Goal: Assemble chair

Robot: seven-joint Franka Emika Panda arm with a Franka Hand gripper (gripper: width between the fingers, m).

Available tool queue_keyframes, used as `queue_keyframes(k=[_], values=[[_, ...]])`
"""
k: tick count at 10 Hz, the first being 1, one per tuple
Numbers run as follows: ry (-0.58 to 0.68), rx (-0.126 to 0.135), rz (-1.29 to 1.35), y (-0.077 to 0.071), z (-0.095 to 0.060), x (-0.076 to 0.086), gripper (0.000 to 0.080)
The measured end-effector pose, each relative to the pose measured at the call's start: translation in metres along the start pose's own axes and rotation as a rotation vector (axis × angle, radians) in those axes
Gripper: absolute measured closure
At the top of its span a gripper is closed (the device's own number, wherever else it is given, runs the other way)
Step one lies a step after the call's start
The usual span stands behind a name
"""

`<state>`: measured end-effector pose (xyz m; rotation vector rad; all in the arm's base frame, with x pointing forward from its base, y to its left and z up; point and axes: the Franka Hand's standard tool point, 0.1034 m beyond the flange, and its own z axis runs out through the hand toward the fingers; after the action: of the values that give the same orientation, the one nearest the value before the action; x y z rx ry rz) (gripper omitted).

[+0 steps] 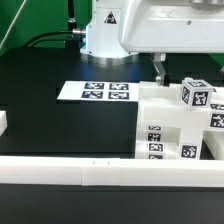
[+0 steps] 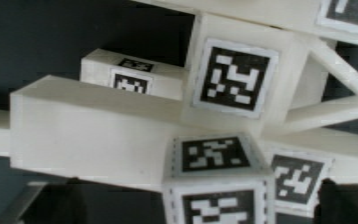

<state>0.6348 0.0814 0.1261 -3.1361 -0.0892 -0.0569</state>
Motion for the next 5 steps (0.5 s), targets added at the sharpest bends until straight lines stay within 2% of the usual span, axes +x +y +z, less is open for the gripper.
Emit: queue_keyframes(k=[3, 4, 5], values=[[0.003, 0.004, 0.014, -0.0079, 0.005, 0.002, 0.0151], [0.002, 0.004, 0.014, -0.0073, 0.0053, 0.0019, 0.0182], [0.002, 0.004, 0.014, -0.0075, 0.0055, 0.0017, 0.0314]])
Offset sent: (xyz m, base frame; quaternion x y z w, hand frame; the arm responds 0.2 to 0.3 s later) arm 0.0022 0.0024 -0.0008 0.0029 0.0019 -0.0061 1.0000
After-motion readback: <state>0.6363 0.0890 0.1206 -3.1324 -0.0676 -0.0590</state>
